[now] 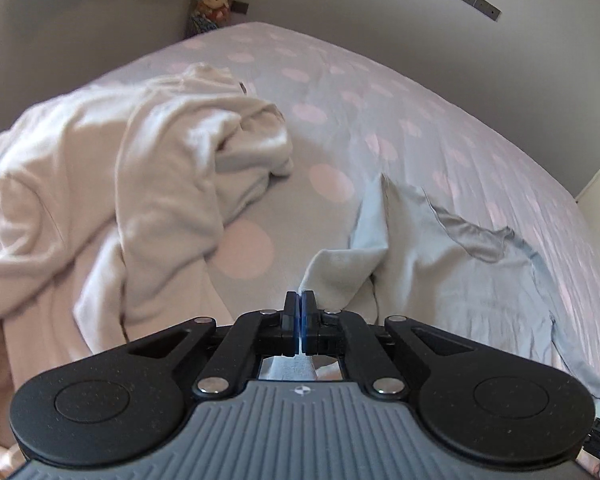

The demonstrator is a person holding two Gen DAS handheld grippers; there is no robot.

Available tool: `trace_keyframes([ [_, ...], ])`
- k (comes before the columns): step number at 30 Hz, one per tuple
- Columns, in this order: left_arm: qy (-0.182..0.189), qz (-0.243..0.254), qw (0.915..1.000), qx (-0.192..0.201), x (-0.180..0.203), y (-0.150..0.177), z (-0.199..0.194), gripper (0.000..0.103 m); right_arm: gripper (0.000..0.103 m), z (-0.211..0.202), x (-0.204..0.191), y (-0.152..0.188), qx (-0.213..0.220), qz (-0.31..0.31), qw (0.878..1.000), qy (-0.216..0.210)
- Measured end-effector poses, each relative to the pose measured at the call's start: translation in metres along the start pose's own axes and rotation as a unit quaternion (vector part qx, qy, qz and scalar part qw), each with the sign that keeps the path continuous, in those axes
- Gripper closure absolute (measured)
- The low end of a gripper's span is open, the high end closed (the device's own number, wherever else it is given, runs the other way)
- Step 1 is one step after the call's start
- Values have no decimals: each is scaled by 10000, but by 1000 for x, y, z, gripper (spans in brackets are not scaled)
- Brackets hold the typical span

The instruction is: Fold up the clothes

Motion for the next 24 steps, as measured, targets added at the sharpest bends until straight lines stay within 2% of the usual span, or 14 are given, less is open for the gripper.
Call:
trace_keyframes([
  [4,-455,213,9986,194,-17,-50,-10,103,63,2,2,-1,0,69,10000,-57],
  [7,-882,340,9954,173,-36,-77,-4,103,63,3,3,0,11,137,9999,-96],
  [10,-1309,409,9905,53,-60,-90,6,103,63,4,3,0,29,169,9998,-111],
  [13,-1526,432,9872,-139,-77,-91,20,103,63,6,3,-1,48,183,9997,-120],
  [15,-1519,493,9869,-221,-79,-88,29,103,63,8,2,-1,48,187,9997,-116],
  [17,-1486,588,9870,-197,-75,-83,30,99,63,9,2,-1,37,173,9998,-101],
  [19,-1433,769,9866,-148,-64,-76,28,85,63,9,1,-1,41,149,9998,-89],
  [21,-1310,1051,9857,-141,-48,-67,25,81,63,8,1,-1,40,132,9999,-84],
  [24,-645,1396,9871,-455,-19,-42,21,79,63,7,1,-1,38,118,9999,-78],
])
Point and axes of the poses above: each gripper's, at about its wrist camera, not at the fingertips, and z roughly the way its jaws point, x to its right, y to its underside, the point moved 7 cm from there along z, roughly the way its jaws point, and after that the axes turned 14 degrees about y, right-handed, at the moved point
